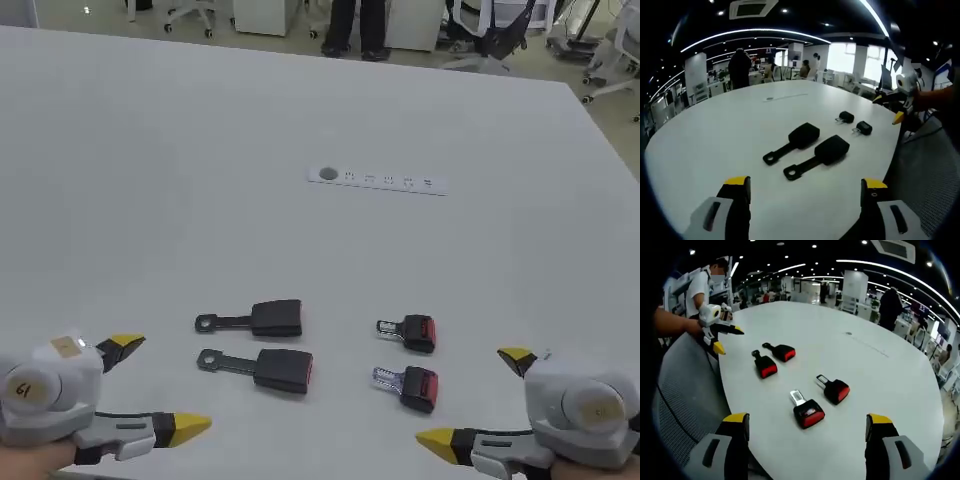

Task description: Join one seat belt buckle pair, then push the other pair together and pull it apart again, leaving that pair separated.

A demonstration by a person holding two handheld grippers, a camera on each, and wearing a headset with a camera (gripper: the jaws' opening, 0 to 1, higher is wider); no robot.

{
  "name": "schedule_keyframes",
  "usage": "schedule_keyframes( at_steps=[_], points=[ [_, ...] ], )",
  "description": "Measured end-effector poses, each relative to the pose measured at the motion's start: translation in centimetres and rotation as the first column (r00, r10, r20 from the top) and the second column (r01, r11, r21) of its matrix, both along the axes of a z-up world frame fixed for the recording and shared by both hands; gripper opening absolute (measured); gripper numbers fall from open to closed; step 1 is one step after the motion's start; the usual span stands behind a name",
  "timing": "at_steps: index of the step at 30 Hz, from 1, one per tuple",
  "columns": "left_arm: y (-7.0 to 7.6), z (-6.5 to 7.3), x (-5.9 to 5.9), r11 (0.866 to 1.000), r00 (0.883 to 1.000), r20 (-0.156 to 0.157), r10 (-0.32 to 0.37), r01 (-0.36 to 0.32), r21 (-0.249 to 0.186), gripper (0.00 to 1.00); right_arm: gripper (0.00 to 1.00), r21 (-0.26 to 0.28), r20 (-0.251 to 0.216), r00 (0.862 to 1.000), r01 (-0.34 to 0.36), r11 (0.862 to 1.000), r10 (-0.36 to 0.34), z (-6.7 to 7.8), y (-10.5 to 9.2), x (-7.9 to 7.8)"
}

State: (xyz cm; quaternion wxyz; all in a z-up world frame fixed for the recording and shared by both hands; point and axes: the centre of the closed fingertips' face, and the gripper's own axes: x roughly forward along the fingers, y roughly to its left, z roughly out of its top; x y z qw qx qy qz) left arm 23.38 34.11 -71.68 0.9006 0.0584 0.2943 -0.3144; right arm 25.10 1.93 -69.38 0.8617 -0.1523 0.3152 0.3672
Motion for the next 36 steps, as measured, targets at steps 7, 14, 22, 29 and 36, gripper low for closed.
schedule_keyframes(
  at_steps=[7, 14, 22, 29, 36],
  points=[
    [-0.41, 0.08, -0.19, 1.0, 1.0, -0.006, -0.005, 0.005, 0.004, 0.95, 0.99, -0.005, -0.003, 1.0, -0.003, 1.0, 0.003, 0.01, 0.06, -0.1],
    [-0.44, 0.23, -0.08, 1.0, 1.0, 0.006, -0.004, 0.004, 0.014, 1.0, 0.99, -0.007, -0.002, 1.0, 0.0, 1.0, 0.0, 0.03, -0.11, -0.05],
    [-0.24, 0.16, 0.09, 1.0, 1.0, 0.006, 0.004, -0.004, 0.012, 1.0, 0.99, -0.011, -0.008, 1.0, 0.009, 1.0, -0.009, -0.34, -0.4, -0.22],
    [-0.53, -0.05, -0.17, 1.0, 1.0, -0.003, -0.018, 0.018, 0.024, 1.0, 0.99, -0.015, -0.006, 1.0, 0.007, 1.0, -0.007, -0.32, -0.37, -0.37],
    [-0.49, -0.1, -0.39, 0.998, 0.999, -0.003, -0.039, 0.039, 0.059, 0.97, 0.99, -0.037, 0.004, 1.0, -0.009, 0.999, 0.009, -0.34, -0.44, -0.49]
  ],
)
